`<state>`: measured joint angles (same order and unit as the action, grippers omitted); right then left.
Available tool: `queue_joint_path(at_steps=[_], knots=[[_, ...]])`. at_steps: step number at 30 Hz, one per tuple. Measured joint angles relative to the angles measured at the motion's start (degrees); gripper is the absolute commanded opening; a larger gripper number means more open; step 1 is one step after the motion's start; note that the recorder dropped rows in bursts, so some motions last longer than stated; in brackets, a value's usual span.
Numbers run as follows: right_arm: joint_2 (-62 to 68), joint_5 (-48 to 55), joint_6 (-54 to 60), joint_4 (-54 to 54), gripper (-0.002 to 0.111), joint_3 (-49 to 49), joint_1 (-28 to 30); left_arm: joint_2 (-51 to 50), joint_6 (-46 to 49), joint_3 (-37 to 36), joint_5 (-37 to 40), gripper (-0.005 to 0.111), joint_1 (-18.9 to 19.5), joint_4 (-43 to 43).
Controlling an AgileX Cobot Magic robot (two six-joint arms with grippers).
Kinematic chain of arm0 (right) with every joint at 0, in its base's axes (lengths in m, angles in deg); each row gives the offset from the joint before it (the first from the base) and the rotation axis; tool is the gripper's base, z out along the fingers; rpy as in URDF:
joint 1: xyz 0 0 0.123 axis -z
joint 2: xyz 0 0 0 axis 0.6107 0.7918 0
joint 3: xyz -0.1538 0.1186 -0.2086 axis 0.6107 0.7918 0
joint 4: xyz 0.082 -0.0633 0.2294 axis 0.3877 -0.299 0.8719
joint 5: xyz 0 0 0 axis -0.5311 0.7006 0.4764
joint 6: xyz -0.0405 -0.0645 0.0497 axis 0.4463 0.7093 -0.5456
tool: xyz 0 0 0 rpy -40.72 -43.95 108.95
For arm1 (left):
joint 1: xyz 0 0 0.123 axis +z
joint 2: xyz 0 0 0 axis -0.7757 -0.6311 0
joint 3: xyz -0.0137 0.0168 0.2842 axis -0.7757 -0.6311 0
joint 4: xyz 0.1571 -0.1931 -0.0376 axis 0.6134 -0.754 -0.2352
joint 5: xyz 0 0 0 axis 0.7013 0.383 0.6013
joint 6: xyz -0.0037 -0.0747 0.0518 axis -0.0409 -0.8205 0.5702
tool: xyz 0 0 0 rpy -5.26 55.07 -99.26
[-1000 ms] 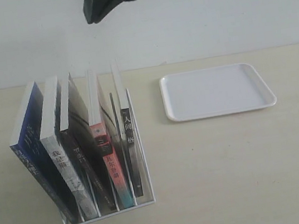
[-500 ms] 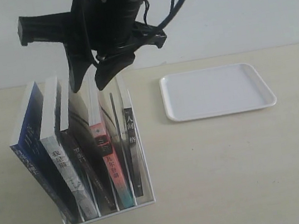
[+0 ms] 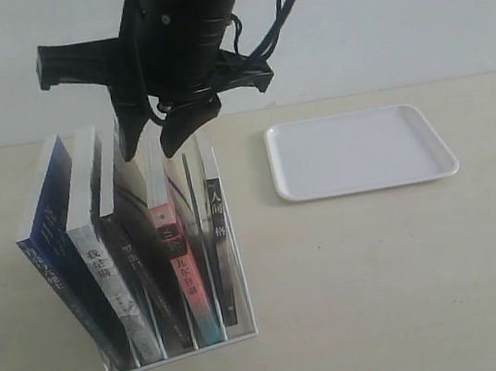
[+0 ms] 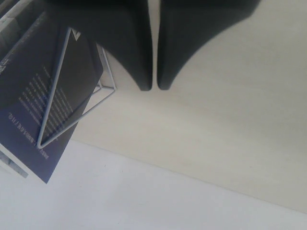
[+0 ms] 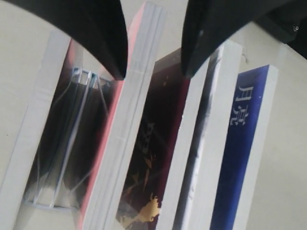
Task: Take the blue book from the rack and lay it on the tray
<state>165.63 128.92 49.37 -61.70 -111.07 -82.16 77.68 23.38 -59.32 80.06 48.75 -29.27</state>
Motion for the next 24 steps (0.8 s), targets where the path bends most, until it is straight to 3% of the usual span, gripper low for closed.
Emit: queue_joint_path(at_steps=[24], knots=[[2.25,0.09,-0.43,-6.70,0.037,-3.21,-1.95,0.00,0.00,0.00,0.00,0.004,0.00,0.00]])
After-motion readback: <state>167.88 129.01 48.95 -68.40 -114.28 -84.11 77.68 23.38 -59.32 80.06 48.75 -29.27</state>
